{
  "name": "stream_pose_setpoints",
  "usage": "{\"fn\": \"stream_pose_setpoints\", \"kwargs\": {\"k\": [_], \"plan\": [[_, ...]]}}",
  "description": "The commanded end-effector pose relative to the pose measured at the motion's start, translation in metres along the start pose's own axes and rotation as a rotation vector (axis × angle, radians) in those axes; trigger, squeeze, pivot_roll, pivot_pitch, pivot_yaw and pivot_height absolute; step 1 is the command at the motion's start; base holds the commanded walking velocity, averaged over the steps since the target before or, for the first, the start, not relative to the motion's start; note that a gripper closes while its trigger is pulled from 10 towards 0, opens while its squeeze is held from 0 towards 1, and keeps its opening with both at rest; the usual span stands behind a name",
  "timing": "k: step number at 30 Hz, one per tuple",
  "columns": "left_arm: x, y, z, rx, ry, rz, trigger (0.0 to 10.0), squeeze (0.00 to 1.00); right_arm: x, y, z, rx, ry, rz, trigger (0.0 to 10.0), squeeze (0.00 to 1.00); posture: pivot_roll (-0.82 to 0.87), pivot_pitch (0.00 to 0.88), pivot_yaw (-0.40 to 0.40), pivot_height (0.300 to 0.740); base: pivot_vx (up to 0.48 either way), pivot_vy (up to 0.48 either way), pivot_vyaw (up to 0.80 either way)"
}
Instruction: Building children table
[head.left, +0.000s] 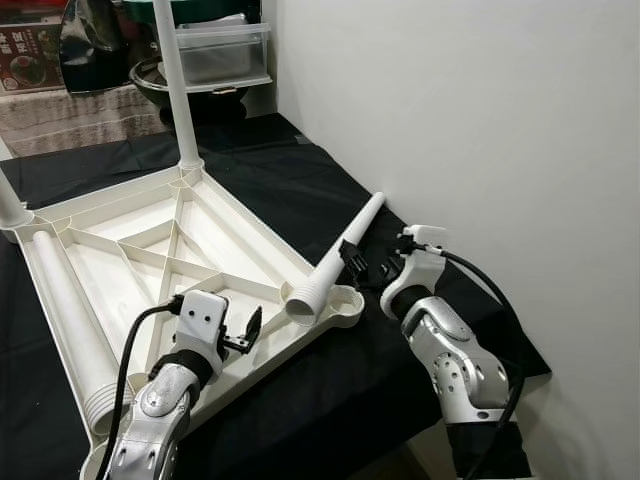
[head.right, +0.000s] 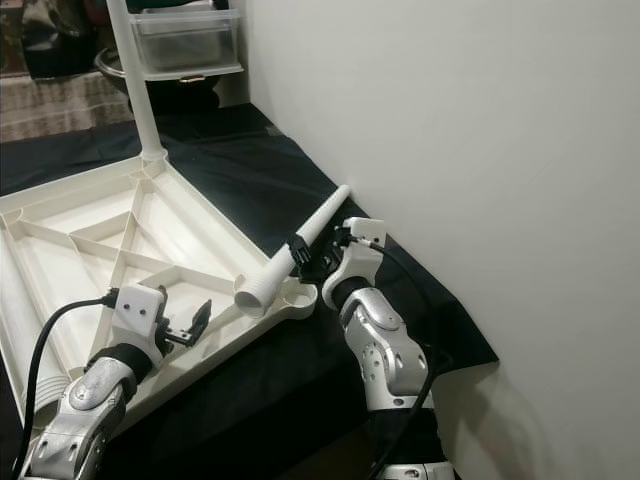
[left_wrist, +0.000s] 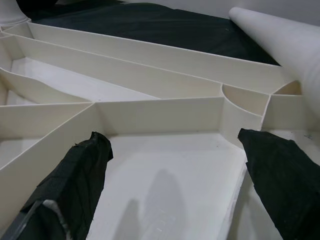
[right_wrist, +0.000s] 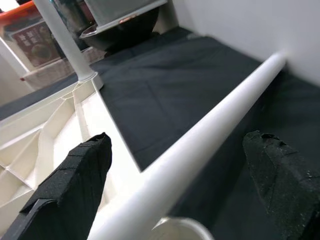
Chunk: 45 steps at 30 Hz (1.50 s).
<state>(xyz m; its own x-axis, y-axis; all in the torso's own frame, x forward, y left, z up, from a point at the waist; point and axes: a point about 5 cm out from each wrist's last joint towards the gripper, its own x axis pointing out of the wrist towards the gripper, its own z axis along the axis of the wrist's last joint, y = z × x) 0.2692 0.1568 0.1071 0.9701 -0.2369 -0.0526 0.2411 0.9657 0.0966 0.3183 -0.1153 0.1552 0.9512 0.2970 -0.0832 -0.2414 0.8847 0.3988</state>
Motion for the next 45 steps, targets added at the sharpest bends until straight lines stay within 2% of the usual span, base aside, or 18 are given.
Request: {"fn": "stream_pose_setpoints", "kwargs": {"k": [1, 3, 7, 8, 9, 12, 15, 17, 22, 27, 38, 39, 45], "plan": [[-0.003, 0.0, -0.011, 0.006, 0.053, -0.009, 10.0, 0.0, 0.002, 0.002, -0.001, 0.045, 0.026, 0.012, 10.0, 1.0, 0.0, 0.0, -0.078, 0.74, 0.0, 0.0, 0.0], [-0.003, 0.0, -0.011, 0.007, 0.053, -0.01, 10.0, 0.0, 0.005, 0.004, -0.001, 0.096, 0.06, 0.035, 10.0, 1.0, 0.01, 0.0, -0.079, 0.74, 0.0, 0.0, 0.0], [-0.003, 0.001, -0.011, 0.008, 0.053, -0.01, 10.0, 0.0, 0.009, 0.006, -0.001, 0.121, 0.096, 0.042, 10.0, 1.0, 0.0, 0.0, -0.078, 0.74, 0.0, 0.0, 0.0], [-0.003, 0.001, -0.011, 0.009, 0.053, -0.009, 10.0, 0.0, 0.016, 0.007, -0.002, 0.132, 0.158, 0.051, 10.0, 0.79, 0.01, 0.0, -0.084, 0.74, 0.0, 0.0, 0.0], [-0.003, 0.001, -0.011, 0.008, 0.053, -0.008, 10.0, 0.0, 0.022, 0.009, -0.004, 0.132, 0.218, 0.057, 10.0, 0.0, 0.01, 0.0, -0.088, 0.74, 0.0, 0.0, 0.0], [-0.002, 0.0, -0.011, 0.008, 0.052, -0.006, 10.0, 0.0, 0.027, 0.009, -0.007, 0.122, 0.283, 0.055, 10.0, 0.0, 0.02, 0.0, -0.095, 0.74, 0.0, 0.0, 0.0], [-0.003, 0.0, -0.011, 0.01, 0.049, 0.003, 10.0, 0.0, 0.028, -0.002, -0.037, 0.007, 0.498, -0.026, 10.0, 0.0, 0.02, 0.0, -0.109, 0.74, 0.0, 0.0, 0.0], [-0.003, 0.0, -0.011, 0.01, 0.048, 0.006, 10.0, 0.0, 0.026, -0.008, -0.044, -0.002, 0.535, -0.063, 10.0, 0.0, 0.03, 0.0, -0.117, 0.74, 0.0, 0.0, 0.0], [-0.004, 0.001, -0.011, 0.011, 0.048, 0.013, 10.0, 0.0, 0.022, -0.014, -0.052, -0.003, 0.578, -0.091, 10.0, 0.0, 0.03, 0.0, -0.117, 0.74, 0.0, 0.0, 0.0], [-0.003, -0.001, -0.011, 0.008, 0.048, 0.013, 10.0, 0.0, 0.018, -0.026, -0.06, -0.064, 0.649, -0.149, 10.0, 0.0, 0.01, 0.0, -0.12, 0.74, 0.0, 0.0, 0.0], [-0.005, 0.0, -0.013, 0.007, 0.05, 0.022, 10.0, 0.0, 0.018, -0.029, -0.065, -0.116, 0.681, -0.13, 10.0, 0.0, 0.01, 0.0, -0.131, 0.74, 0.0, 0.0, 0.0], [-0.005, 0.0, -0.013, 0.008, 0.051, 0.024, 10.0, 0.0, 0.019, -0.029, -0.064, -0.11, 0.667, -0.126, 0.0, 0.0, 0.01, 0.0, -0.131, 0.74, 0.0, 0.0, 0.0], [-0.005, 0.0, -0.014, 0.008, 0.052, 0.027, 10.0, 0.0, 0.023, -0.028, -0.056, -0.089, 0.583, -0.118, 0.0, 0.0, 0.01, 0.0, -0.131, 0.74, 0.0, 0.0, 0.0]]}}
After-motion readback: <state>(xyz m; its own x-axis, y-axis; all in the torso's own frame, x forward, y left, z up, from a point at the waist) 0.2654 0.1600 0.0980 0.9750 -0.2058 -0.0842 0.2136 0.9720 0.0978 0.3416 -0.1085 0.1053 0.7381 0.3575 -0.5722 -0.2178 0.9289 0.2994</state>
